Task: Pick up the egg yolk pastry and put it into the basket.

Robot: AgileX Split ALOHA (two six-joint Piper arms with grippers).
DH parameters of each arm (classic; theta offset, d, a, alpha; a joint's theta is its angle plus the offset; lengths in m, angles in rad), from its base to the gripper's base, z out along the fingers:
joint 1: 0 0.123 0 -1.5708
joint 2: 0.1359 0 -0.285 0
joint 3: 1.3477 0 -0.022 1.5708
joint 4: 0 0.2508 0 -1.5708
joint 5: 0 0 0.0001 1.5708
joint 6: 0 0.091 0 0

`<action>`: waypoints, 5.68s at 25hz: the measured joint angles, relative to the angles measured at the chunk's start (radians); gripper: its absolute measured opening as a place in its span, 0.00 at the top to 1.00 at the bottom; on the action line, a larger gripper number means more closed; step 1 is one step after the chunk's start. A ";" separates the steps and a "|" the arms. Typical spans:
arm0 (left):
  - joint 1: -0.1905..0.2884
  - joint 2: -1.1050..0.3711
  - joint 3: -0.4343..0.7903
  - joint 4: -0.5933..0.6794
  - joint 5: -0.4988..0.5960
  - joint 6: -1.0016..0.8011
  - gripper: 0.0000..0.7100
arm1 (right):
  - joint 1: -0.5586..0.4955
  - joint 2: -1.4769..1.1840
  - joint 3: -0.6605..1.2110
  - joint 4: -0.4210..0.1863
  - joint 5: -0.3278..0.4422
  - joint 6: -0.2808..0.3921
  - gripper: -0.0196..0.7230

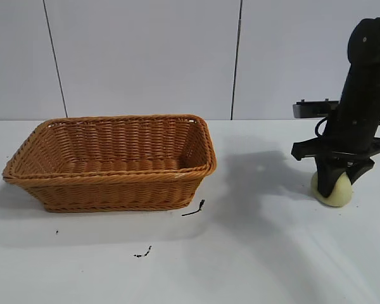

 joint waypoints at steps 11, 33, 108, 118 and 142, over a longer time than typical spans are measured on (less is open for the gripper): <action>0.000 0.000 0.000 0.000 0.000 0.000 0.02 | 0.000 -0.001 -0.086 0.002 0.116 -0.005 0.84; 0.000 0.000 0.000 0.000 0.000 0.000 0.02 | 0.225 -0.055 -0.700 -0.046 0.379 0.033 0.84; 0.000 0.000 0.000 0.000 0.000 0.000 0.02 | 0.024 -0.001 -0.764 -0.045 0.379 0.070 0.04; 0.000 0.000 0.000 0.000 0.000 0.000 0.02 | 0.024 -0.537 -0.226 -0.045 0.378 0.074 0.04; 0.000 0.000 0.000 0.000 0.000 0.000 0.02 | 0.024 -1.735 0.944 -0.044 0.190 0.075 0.04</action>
